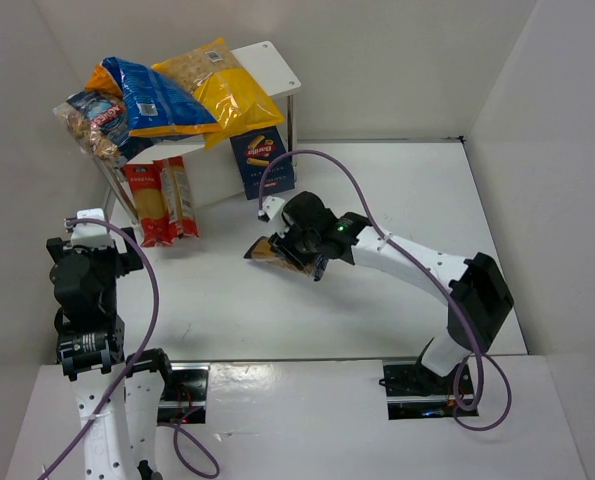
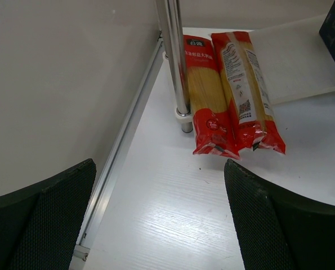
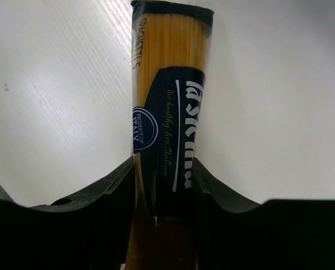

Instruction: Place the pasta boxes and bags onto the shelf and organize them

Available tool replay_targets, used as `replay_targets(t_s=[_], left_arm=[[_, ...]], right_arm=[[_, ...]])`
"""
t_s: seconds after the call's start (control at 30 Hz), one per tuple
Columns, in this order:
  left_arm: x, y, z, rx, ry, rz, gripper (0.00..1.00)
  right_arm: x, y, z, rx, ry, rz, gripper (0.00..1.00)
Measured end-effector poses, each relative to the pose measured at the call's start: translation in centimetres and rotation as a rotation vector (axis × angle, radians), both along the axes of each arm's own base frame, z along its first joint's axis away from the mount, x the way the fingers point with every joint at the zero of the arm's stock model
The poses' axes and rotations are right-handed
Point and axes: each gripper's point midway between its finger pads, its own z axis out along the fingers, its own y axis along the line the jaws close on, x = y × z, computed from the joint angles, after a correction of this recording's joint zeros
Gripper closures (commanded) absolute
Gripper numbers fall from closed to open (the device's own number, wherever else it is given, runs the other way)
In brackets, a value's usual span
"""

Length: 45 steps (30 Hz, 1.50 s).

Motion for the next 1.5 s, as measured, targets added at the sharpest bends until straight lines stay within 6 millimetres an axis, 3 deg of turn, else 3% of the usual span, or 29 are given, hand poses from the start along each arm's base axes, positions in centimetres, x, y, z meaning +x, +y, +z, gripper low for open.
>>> replay_targets(t_s=[0.7, 0.73, 0.8, 0.87, 0.97, 1.03, 1.23, 1.33, 1.5], left_arm=[[0.2, -0.4, 0.0, 0.014, 0.005, -0.031, 0.0], [0.2, -0.4, 0.0, 0.014, 0.005, -0.032, 0.0], [0.2, -0.5, 0.0, 0.014, 0.005, -0.039, 0.0], [0.3, -0.7, 0.0, 0.016, 0.007, -0.054, 0.0], [0.6, -1.8, -0.3, 0.029, 0.024, -0.131, 0.0], [0.8, -2.8, -0.7, 0.036, 0.041, -0.195, 0.0], [1.6, -6.9, -3.2, 0.082, 0.158, -0.481, 0.0], [1.3, -9.3, -4.9, 0.135, 0.242, -0.664, 0.0], [0.7, -11.6, -7.0, 0.2, 0.329, -0.859, 0.0]], right_arm=[[3.1, 2.9, 5.5, 0.131, -0.257, -0.143, 1.0], [3.2, 3.0, 5.6, 0.133, -0.258, -0.144, 0.91], [3.4, 3.3, 5.2, 0.127, -0.25, -0.144, 0.51], [3.6, 3.6, 4.0, 0.097, -0.234, -0.135, 0.23], [3.4, 2.8, 0.7, 0.01, -0.167, -0.111, 0.14], [3.4, 1.1, -1.2, -0.035, -0.092, -0.105, 0.09], [5.2, -5.4, -3.1, -0.062, 0.067, -0.173, 0.06], [3.2, -7.7, -4.3, -0.095, 0.138, -0.159, 0.05], [0.3, -7.4, -4.9, -0.07, 0.237, -0.065, 0.0]])
